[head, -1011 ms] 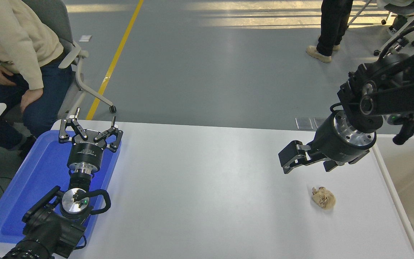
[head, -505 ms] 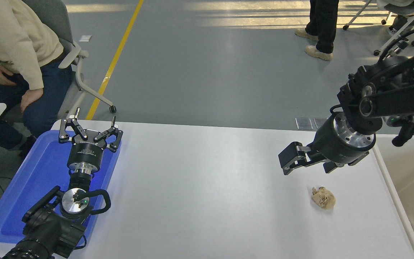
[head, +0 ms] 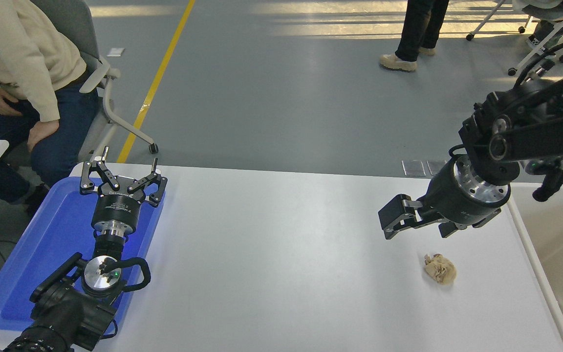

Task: Pick up paper ball place in dustbin

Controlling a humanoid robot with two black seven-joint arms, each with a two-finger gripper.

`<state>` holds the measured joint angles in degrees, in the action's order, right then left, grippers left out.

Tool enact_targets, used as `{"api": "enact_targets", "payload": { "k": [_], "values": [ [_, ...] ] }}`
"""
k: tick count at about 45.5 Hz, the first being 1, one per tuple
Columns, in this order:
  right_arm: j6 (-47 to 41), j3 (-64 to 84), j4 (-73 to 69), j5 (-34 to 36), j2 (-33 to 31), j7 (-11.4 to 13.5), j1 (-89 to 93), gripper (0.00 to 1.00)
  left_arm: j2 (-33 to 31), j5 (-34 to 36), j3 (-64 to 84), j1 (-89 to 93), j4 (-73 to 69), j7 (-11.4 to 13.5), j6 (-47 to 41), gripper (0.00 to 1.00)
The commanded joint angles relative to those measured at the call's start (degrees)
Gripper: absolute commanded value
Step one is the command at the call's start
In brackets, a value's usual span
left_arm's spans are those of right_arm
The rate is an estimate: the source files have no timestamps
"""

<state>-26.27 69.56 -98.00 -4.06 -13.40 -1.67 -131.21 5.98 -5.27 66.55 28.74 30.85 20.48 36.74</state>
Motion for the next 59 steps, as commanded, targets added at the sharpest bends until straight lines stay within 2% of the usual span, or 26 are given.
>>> {"api": "enact_targets", "payload": {
  "k": [1,7,14,28,48,59],
  "values": [
    [1.0,0.2,0.0,-0.1,-1.3,0.0,0.6,1.00,0.0,0.0,0.0,0.0,0.0,0.0,0.0,1.00],
    [3.6,0.5,0.3,-0.3,-2.0,0.0,3.8,1.00,0.0,0.0,0.0,0.0,0.0,0.0,0.0,1.00],
    [10.5,1.7,0.9,-1.9,-2.2,0.0,9.6,1.00,0.0,0.0,0.0,0.0,0.0,0.0,0.1,1.00],
    [19.0,3.0,3.3,-8.4,-2.2,0.0,18.5,1.00,0.0,0.0,0.0,0.0,0.0,0.0,0.1,1.00],
    [31.9,5.1,13.3,-14.8,-2.0,0.1,33.4,1.00,0.0,0.0,0.0,0.0,0.0,0.0,0.1,1.00],
    [34.7,4.4,20.2,-16.2,-1.6,0.0,43.1,1.00,0.0,0.0,0.0,0.0,0.0,0.0,0.1,1.00]
  ]
}}
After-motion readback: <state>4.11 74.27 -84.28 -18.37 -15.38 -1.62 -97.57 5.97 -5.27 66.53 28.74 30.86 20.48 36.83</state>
